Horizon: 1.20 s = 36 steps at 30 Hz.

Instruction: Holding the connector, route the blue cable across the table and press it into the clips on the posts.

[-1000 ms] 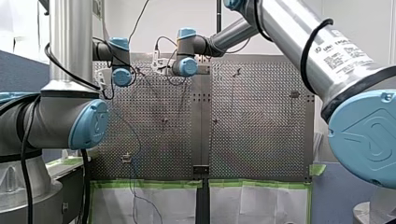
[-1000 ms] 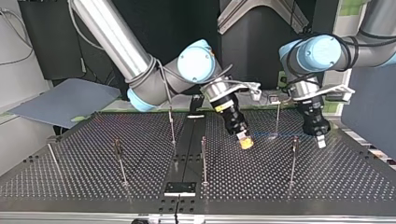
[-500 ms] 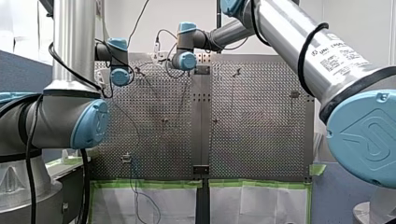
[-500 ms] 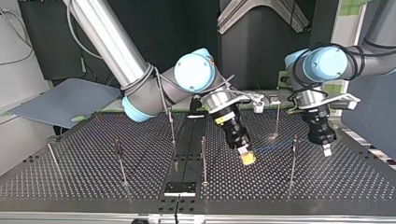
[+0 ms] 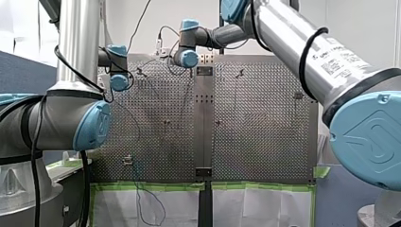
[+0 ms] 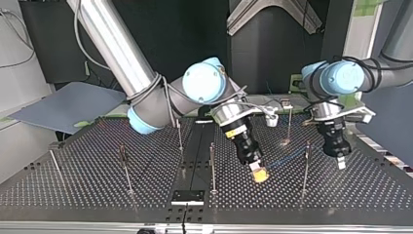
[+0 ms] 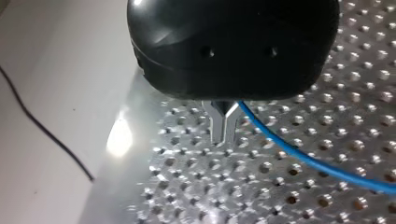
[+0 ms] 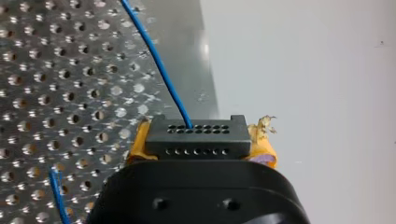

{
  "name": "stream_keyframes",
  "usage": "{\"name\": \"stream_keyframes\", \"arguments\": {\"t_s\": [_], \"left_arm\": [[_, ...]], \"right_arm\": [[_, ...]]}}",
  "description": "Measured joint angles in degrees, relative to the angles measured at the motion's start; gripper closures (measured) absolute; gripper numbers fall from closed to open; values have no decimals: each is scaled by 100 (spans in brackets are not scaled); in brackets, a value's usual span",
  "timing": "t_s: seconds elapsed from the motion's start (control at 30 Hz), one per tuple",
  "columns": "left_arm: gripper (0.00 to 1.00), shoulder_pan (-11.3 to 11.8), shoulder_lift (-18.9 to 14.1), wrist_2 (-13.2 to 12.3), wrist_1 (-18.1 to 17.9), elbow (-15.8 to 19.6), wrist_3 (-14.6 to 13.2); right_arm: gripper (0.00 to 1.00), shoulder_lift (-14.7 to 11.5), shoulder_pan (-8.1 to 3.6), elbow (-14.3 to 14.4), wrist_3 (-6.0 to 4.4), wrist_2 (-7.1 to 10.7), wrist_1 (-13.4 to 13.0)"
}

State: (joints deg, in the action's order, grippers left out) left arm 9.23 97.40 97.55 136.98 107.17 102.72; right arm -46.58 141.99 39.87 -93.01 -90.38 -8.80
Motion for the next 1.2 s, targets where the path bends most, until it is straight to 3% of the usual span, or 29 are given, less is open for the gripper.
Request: {"name": "stream_keyframes", "arguments": {"t_s": [0.5,0.77,0.97,1.03,1.1,1.17,1.2], "left_arm": [[100,146,337,-516,-222,-188,184],[100,166,589,-578,-214,-388,239],[100,201,601,-570,-39,-399,463],[95,209,599,-552,52,-399,559],[62,212,593,-542,159,-399,651],[62,206,584,-536,243,-400,703],[24,201,576,-531,301,-400,728]], "right_arm": [[100,133,-20,-22,0,-217,34],[100,135,-67,-59,5,-243,22],[100,144,-66,-56,2,-234,29],[100,149,-56,-54,1,-234,37],[100,151,-42,-54,0,-234,42],[100,155,-27,-50,0,-237,44],[100,157,-19,-47,0,-239,45]]}}
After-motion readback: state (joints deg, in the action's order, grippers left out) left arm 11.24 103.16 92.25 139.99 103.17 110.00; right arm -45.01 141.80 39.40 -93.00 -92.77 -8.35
